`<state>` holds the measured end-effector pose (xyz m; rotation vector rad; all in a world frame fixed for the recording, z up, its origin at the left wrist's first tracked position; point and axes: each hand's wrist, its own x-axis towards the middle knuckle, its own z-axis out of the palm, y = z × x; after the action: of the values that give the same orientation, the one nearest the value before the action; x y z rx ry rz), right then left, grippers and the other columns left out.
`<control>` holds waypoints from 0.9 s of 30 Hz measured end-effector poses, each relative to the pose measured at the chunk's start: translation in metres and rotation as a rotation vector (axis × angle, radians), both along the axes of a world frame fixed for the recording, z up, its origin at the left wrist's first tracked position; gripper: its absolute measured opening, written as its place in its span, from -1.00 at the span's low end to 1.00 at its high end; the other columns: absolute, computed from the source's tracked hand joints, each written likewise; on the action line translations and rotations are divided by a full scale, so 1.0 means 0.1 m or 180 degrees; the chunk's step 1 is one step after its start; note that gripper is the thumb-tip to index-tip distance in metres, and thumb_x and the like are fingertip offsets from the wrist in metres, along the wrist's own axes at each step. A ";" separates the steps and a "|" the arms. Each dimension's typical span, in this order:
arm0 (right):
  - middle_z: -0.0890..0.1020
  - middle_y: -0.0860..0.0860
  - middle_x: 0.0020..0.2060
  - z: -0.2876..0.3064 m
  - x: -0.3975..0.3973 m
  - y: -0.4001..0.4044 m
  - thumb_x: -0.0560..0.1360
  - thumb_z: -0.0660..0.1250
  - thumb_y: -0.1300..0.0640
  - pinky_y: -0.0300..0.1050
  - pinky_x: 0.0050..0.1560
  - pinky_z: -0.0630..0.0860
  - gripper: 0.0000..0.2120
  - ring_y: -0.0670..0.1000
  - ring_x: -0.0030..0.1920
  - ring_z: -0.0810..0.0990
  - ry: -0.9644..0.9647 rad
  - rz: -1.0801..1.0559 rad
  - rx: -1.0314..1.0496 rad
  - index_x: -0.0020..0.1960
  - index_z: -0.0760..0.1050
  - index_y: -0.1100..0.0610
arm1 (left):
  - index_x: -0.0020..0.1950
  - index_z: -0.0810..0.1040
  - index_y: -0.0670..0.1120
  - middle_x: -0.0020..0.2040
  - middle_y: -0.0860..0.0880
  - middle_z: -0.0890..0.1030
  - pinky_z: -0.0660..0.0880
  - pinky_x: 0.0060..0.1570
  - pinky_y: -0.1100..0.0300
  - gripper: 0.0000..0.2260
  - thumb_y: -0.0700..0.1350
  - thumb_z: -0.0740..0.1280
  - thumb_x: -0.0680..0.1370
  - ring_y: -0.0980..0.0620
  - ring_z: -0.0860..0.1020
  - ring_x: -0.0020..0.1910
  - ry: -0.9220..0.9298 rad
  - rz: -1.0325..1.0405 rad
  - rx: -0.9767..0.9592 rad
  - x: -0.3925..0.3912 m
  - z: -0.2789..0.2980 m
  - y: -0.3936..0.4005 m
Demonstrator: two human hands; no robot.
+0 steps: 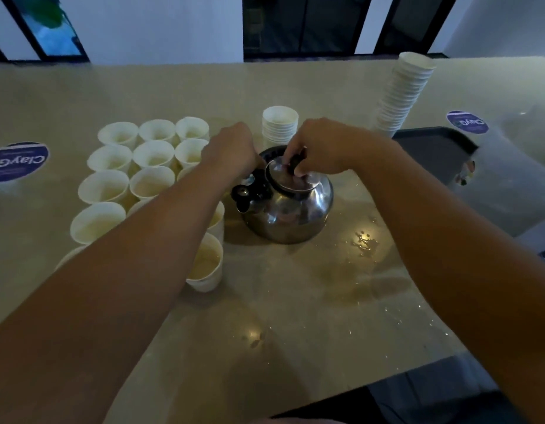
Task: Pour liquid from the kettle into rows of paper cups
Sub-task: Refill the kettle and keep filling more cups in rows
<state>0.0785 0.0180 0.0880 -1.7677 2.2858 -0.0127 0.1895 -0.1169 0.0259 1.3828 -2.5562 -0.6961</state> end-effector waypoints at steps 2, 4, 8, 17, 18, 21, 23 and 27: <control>0.64 0.04 0.18 -0.03 -0.01 -0.10 0.49 0.48 0.17 -0.12 0.08 0.41 -0.65 0.04 0.13 0.55 0.0142 0.0049 0.0102 0.26 0.64 -0.01 | 0.01 0.61 -0.04 -0.16 -0.05 0.65 0.59 -0.04 -0.05 -0.67 0.07 0.57 0.36 -0.09 0.64 -0.13 -0.0011 0.0019 0.0005 -0.01 -0.02 -0.02; 0.65 0.05 0.18 -0.06 -0.01 -0.18 0.47 0.49 0.20 -0.12 0.06 0.43 -0.62 0.10 0.17 0.57 0.0249 0.0104 0.0141 0.27 0.64 0.00 | 0.03 0.60 -0.03 -0.14 -0.05 0.65 0.58 -0.03 -0.04 -0.67 0.07 0.56 0.37 -0.09 0.63 -0.11 -0.0014 0.0025 0.0011 -0.02 -0.04 -0.04; 0.63 0.00 0.12 -0.12 -0.03 -0.23 0.42 0.54 0.20 -0.13 0.00 0.40 -0.57 0.05 0.09 0.54 0.0222 0.0054 0.0184 0.25 0.64 -0.07 | 0.07 0.59 -0.02 -0.10 -0.05 0.66 0.56 -0.02 -0.03 -0.67 0.07 0.54 0.39 -0.08 0.63 -0.06 -0.0046 0.0040 0.0016 -0.03 -0.06 -0.07; 0.59 -0.07 -0.08 -0.12 -0.04 -0.21 0.37 0.60 0.12 -0.12 -0.04 0.41 -0.64 -0.03 -0.05 0.52 0.0144 -0.0036 0.0016 0.13 0.69 -0.12 | 0.07 0.60 -0.06 -0.18 -0.03 0.60 0.56 -0.04 -0.03 -0.62 0.11 0.57 0.39 -0.09 0.61 -0.10 -0.0016 -0.0031 0.0021 -0.02 -0.05 -0.04; 0.58 -0.08 -0.09 -0.12 -0.04 -0.21 0.37 0.60 0.11 -0.13 -0.04 0.41 -0.65 -0.03 -0.05 0.52 0.0144 -0.0039 0.0044 0.12 0.68 -0.12 | 0.08 0.59 -0.06 -0.18 -0.03 0.60 0.56 -0.04 -0.03 -0.61 0.11 0.57 0.39 -0.09 0.61 -0.10 -0.0022 -0.0034 0.0033 -0.02 -0.04 -0.03; 0.56 -0.11 -0.09 -0.14 -0.05 -0.20 0.40 0.58 0.10 -0.14 -0.02 0.41 -0.67 -0.05 -0.04 0.51 0.0121 -0.0025 0.0108 0.14 0.67 -0.12 | 0.10 0.59 -0.05 -0.13 -0.04 0.63 0.57 -0.03 -0.03 -0.61 0.13 0.55 0.41 -0.08 0.62 -0.09 0.0017 -0.0053 0.0034 -0.01 -0.04 -0.01; 0.55 -0.11 -0.09 -0.15 -0.06 -0.20 0.41 0.57 0.10 -0.13 0.01 0.43 -0.67 -0.05 -0.04 0.51 0.0088 -0.0018 0.0096 0.14 0.67 -0.12 | 0.11 0.59 -0.04 -0.12 -0.03 0.63 0.56 -0.04 -0.02 -0.61 0.13 0.55 0.41 -0.08 0.61 -0.09 0.0010 -0.0079 0.0024 0.00 -0.03 -0.01; 0.58 -0.09 -0.03 -0.15 -0.06 -0.21 0.41 0.57 0.09 -0.09 0.07 0.48 -0.66 -0.05 -0.01 0.50 0.0127 -0.0016 0.0153 0.15 0.66 -0.12 | 0.09 0.55 -0.07 -0.20 -0.01 0.53 0.46 -0.16 0.04 -0.64 0.07 0.55 0.43 -0.08 0.57 -0.11 -0.0125 -0.0156 -0.0088 -0.01 0.02 0.00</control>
<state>0.0730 -0.0025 0.0728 -1.7538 2.2981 0.0766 0.1880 -0.1167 0.0275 1.3425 -2.6279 -0.6452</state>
